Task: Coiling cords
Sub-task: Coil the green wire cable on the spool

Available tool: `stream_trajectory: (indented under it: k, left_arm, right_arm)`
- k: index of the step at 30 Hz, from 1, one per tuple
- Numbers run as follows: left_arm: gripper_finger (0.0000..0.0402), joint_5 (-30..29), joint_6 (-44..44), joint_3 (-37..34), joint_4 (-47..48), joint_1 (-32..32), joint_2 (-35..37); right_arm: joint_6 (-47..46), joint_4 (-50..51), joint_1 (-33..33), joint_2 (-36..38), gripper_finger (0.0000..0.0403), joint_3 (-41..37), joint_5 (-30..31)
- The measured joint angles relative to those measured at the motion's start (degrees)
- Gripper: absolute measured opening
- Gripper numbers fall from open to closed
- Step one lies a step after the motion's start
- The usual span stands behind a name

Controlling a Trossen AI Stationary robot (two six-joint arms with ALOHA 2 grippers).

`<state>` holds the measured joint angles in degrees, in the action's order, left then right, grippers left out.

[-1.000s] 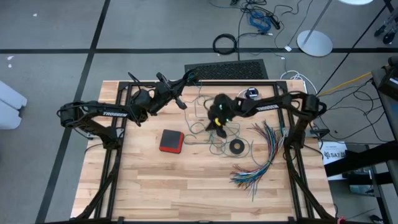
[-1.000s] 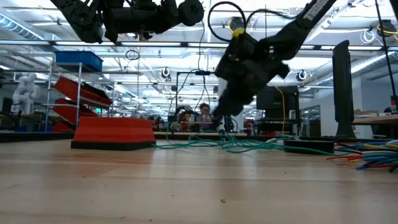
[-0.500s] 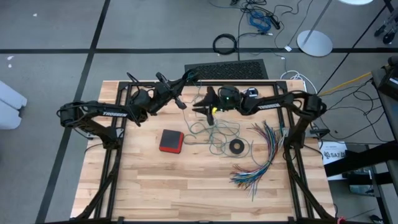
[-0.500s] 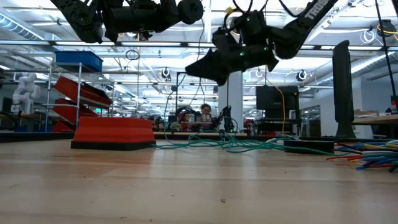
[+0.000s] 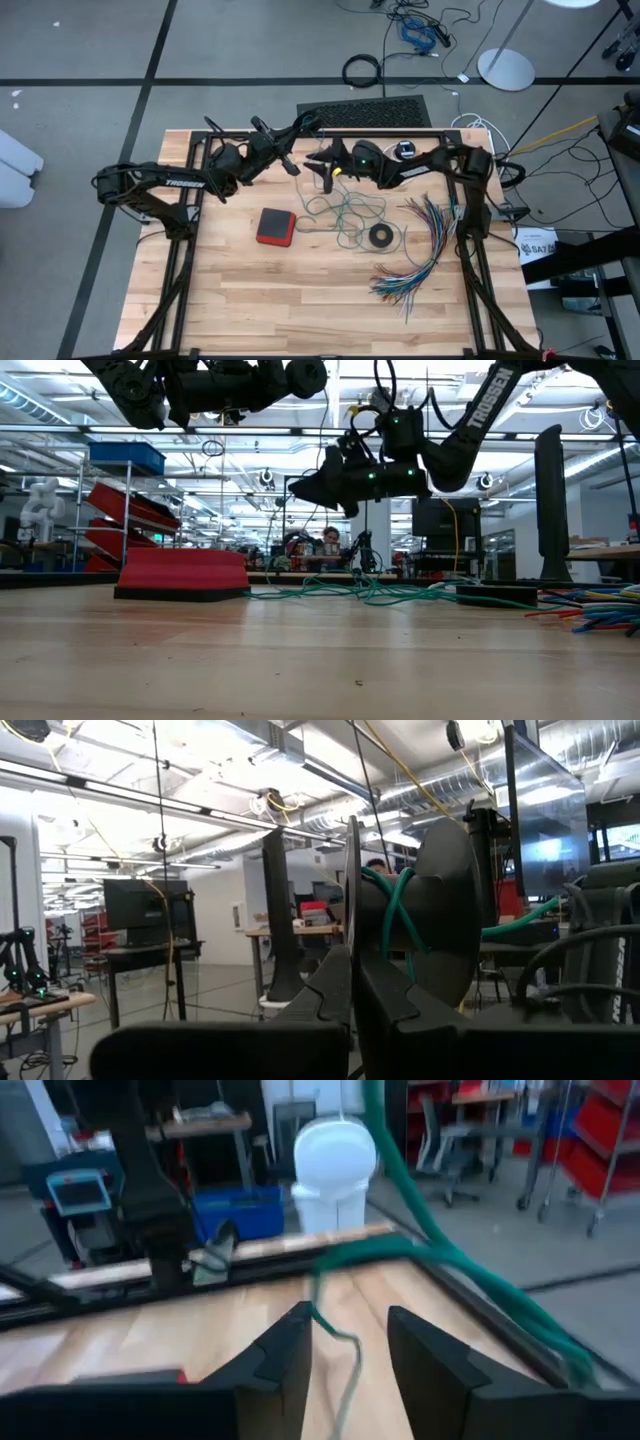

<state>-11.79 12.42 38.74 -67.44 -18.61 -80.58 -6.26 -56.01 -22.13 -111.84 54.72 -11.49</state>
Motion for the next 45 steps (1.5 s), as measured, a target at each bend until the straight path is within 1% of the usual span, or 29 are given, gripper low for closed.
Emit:
stream_trajectory:
  k: [3, 8, 11, 14, 15, 19, 22, 28, 31, 33, 39, 42, 45]
  left_arm:
    - [0.0002, 0.00, -0.04, 0.00, 0.64, 0.00, 0.00]
    - [0.0002, 0.04, -0.08, 0.00, 0.73, 0.00, 0.00]
    - [0.0002, 0.04, -0.08, 0.00, 0.73, 0.00, 0.00]
    - [0.0002, 0.04, -0.08, 0.00, 0.75, 0.00, 0.00]
    - [0.0002, 0.04, -0.07, 0.00, 0.75, 0.00, 0.00]
    - [0.0002, 0.02, -0.04, 0.00, 0.75, 0.00, 0.00]
    - [0.0002, 0.02, 0.03, 0.00, 0.75, 0.00, 0.00]
    - [0.0002, -0.24, 0.47, 0.00, 0.81, 0.00, 0.00]
    - [0.0002, -0.27, 0.51, 0.00, 0.81, -0.11, 0.00]
    - [0.0002, -0.28, 0.57, 0.00, 0.79, -0.11, 0.00]
    - [0.0002, -0.55, 1.89, 0.00, 0.79, -0.11, 0.00]
    - [0.0002, -0.68, 1.94, 0.00, 0.75, -0.11, 0.00]
    - [0.0002, -0.68, 1.95, 0.00, 0.75, -0.11, 0.00]
  right_arm:
    - [0.03, -3.39, 0.03, -0.78, 0.0106, 0.00, -0.20]
    - [1.78, -6.20, 0.04, -0.88, 0.0083, 0.00, 0.57]
    - [2.74, -6.84, 0.14, -0.88, 0.0056, 0.00, -0.20]
    - [3.26, -5.68, 0.44, -0.88, 0.0013, 0.00, -2.03]
    - [3.61, -5.03, 0.50, -0.88, 0.0007, 0.00, -2.46]
    - [3.98, -1.97, 1.28, -0.88, 0.0001, 0.00, -3.45]
    - [4.29, 2.20, 2.02, -0.85, 0.0001, 0.02, -3.87]
    - [8.08, 16.00, 4.09, 1.46, 0.0000, 0.02, -4.16]
    - [10.28, 25.87, 5.20, 3.51, 0.0000, 0.02, -6.22]
    - [12.33, 34.86, 6.06, 5.58, 0.0000, 0.02, -7.04]
    - [18.41, 65.23, 9.24, 13.35, 0.0000, 0.02, -6.81]
    - [19.84, 78.20, 10.89, 17.64, 0.0000, 0.02, -6.37]
    - [20.85, 88.41, 12.59, 22.05, 0.0000, 0.02, -6.22]
